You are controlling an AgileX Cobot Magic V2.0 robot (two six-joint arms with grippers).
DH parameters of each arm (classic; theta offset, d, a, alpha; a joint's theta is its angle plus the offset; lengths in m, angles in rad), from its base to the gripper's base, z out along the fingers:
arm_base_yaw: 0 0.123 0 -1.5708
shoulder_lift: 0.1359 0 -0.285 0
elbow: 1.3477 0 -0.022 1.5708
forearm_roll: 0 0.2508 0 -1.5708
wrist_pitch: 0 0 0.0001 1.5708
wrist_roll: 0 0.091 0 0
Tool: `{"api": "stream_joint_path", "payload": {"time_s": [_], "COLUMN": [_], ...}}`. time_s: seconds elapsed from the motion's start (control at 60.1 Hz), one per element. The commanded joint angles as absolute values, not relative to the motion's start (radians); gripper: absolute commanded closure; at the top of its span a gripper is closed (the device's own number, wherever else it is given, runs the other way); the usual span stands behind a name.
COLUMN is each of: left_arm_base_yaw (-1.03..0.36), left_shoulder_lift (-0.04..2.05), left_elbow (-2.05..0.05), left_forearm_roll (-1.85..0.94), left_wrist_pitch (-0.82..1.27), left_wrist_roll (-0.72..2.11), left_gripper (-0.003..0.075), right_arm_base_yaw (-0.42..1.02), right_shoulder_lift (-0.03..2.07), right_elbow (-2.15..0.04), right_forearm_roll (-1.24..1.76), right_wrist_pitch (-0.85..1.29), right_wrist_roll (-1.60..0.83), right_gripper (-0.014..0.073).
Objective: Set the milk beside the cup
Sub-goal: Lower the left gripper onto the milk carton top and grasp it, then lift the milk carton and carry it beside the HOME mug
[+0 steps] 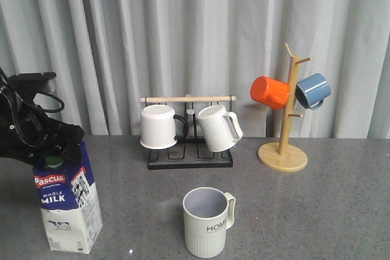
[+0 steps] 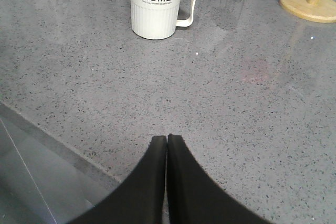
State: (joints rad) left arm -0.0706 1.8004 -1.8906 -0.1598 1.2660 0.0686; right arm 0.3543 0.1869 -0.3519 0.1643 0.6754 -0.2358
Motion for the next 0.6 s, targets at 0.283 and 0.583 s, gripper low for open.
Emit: {"api": "stream_joint_path", "payload": {"time_s": [0.283,0.583], "left_arm_base_yaw": [-0.071,-0.071], "left_shoulder_lift": [1.828,1.829], "left_elbow": [-1.922,-1.922], "left_forearm_roll": [-0.178,-0.183], "left_wrist_pitch": [1.248,1.247], "left_wrist_roll": [0.061,0.061], "left_gripper": [0.0219,0.0458], "right_arm_base_yaw": [0.351,0.351], "right_shoulder_lift": [0.198,0.198], "right_elbow": [-0.379,-0.379], "right_forearm_roll": [0.162,0.162], "right_wrist_pitch": [0.605,0.605], "right_wrist_roll": [-0.233,-0.233], "right_gripper": [0.0599,0.0599]}}
